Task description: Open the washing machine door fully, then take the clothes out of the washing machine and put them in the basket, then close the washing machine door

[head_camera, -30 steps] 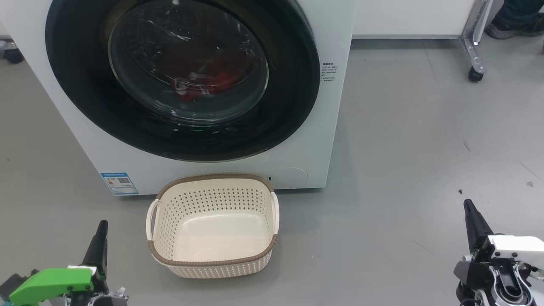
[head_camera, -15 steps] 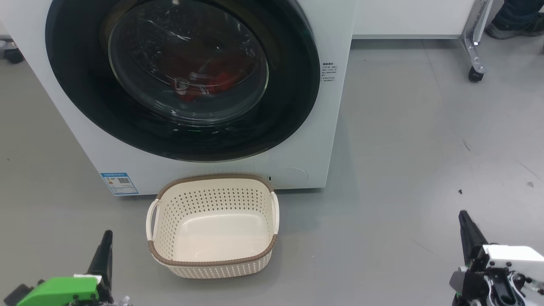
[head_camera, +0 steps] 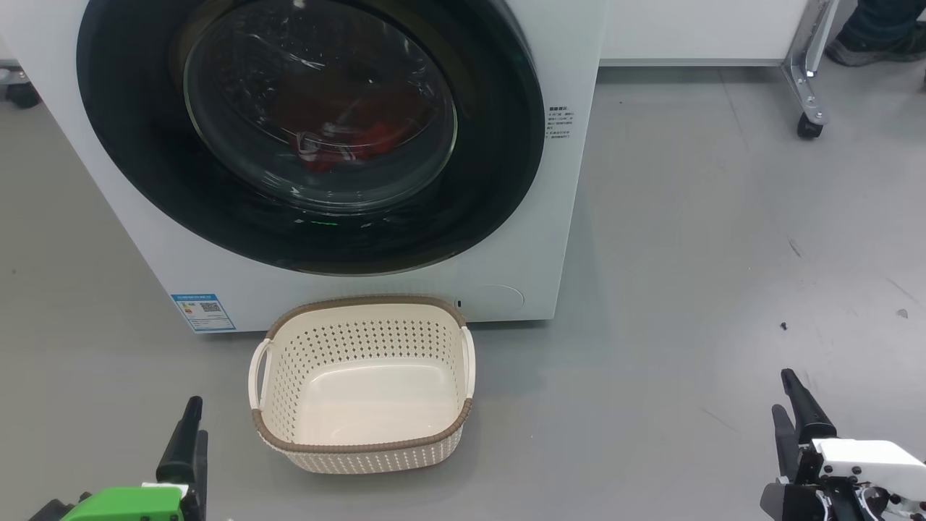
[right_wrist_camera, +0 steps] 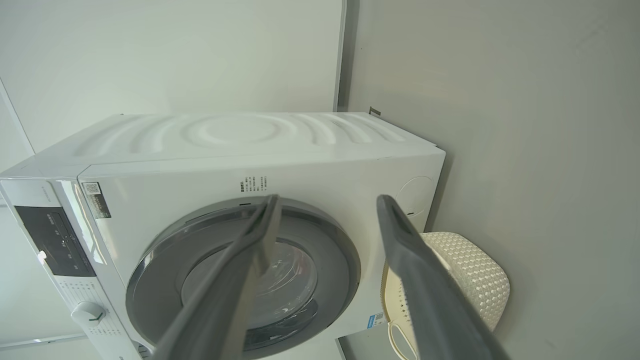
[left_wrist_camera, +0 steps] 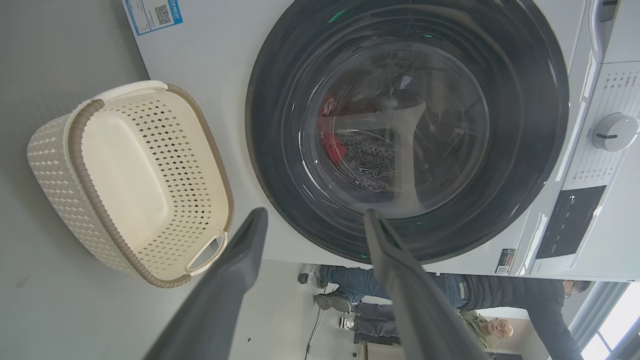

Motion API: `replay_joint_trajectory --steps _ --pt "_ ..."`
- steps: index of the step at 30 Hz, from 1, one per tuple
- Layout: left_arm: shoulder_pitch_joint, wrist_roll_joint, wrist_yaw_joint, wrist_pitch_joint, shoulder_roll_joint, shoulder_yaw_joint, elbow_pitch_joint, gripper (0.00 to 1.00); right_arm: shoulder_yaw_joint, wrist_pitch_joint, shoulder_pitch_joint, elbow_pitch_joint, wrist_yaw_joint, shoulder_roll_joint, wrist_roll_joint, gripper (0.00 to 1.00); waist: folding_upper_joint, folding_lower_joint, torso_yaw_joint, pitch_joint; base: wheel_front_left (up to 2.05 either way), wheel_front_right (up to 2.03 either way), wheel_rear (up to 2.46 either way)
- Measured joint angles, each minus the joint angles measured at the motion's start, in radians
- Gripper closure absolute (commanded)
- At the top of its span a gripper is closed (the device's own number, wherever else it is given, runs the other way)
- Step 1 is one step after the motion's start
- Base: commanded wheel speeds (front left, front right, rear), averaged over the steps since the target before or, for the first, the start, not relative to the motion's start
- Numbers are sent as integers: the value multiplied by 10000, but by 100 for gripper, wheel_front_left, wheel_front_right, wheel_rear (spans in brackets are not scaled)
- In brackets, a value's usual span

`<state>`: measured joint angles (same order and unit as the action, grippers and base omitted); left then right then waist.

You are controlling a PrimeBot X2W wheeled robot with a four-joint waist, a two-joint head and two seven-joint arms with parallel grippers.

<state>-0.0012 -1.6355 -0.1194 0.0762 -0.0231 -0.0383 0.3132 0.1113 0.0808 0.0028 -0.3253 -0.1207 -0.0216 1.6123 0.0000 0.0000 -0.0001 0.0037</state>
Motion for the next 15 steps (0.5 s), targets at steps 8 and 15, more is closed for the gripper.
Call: replay_joint_trajectory --steps 8,15 --pt "-17 502 0 -280 -2 192 -182 0 -169 -276 -7 73 0 -138 -468 0 0 0 -1 10 0 0 0" --pt "-48 1181 0 -579 -128 500 -407 0 -468 -571 -29 134 0 -424 -1342 0 0 0 0 24 0 0 0"
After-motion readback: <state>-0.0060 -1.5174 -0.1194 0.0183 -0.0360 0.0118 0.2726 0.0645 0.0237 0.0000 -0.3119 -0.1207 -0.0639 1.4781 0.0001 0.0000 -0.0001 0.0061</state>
